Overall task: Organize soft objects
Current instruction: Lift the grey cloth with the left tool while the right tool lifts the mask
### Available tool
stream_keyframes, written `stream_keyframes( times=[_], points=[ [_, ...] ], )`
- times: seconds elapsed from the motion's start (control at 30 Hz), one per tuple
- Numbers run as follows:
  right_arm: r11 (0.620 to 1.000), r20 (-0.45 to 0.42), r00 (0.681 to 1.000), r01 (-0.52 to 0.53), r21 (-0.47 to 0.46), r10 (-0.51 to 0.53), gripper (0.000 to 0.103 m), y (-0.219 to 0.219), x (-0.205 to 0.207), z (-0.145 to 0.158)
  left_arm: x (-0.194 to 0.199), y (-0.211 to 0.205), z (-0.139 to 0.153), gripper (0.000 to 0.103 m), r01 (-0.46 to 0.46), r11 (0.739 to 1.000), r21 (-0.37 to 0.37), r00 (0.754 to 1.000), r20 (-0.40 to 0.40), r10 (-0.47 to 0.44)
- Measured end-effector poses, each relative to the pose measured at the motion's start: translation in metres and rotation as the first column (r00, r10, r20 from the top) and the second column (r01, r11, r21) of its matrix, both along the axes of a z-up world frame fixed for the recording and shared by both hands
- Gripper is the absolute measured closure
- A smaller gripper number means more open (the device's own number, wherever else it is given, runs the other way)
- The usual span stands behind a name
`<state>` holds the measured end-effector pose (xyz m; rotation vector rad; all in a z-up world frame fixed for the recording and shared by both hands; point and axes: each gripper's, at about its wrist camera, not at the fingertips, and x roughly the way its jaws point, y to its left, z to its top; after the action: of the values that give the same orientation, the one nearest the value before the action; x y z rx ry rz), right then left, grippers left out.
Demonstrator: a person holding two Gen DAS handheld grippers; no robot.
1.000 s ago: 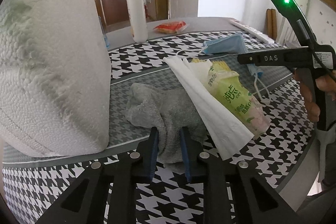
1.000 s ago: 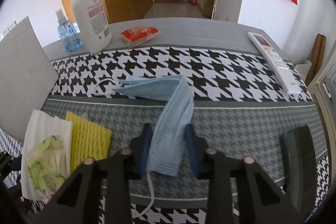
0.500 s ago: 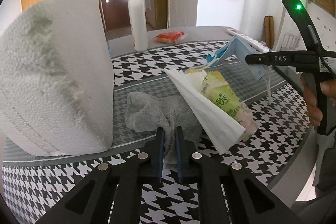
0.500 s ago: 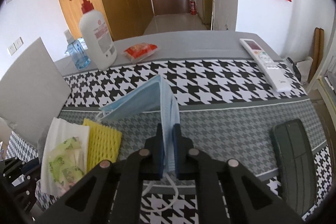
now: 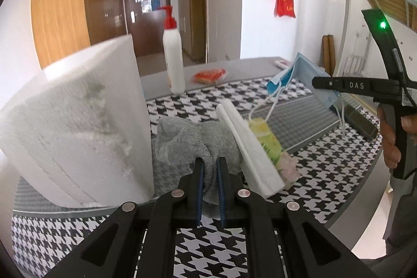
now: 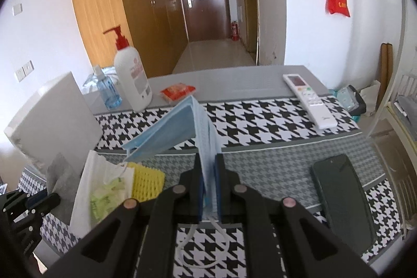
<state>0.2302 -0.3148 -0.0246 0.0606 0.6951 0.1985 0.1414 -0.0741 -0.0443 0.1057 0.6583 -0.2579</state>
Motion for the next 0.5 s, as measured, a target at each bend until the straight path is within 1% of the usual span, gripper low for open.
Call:
stream_keyframes(
  times=[0.13,0.5],
  points=[
    [1.0,0.041,0.999,0.02,-0.007,-0.02,0.093,0.0,-0.012,0.009,-0.003,0.0,0.007,0.093,0.009,1.0,-0.001,1.0,0.029,-0.009],
    [0.999,0.107,0.994,0.037,-0.004,-0.037,0.093,0.005,-0.032,0.027,-0.01,0.002,0.03,0.093,0.013,1.0,-0.012,0.995,0.103,-0.011]
  ],
)
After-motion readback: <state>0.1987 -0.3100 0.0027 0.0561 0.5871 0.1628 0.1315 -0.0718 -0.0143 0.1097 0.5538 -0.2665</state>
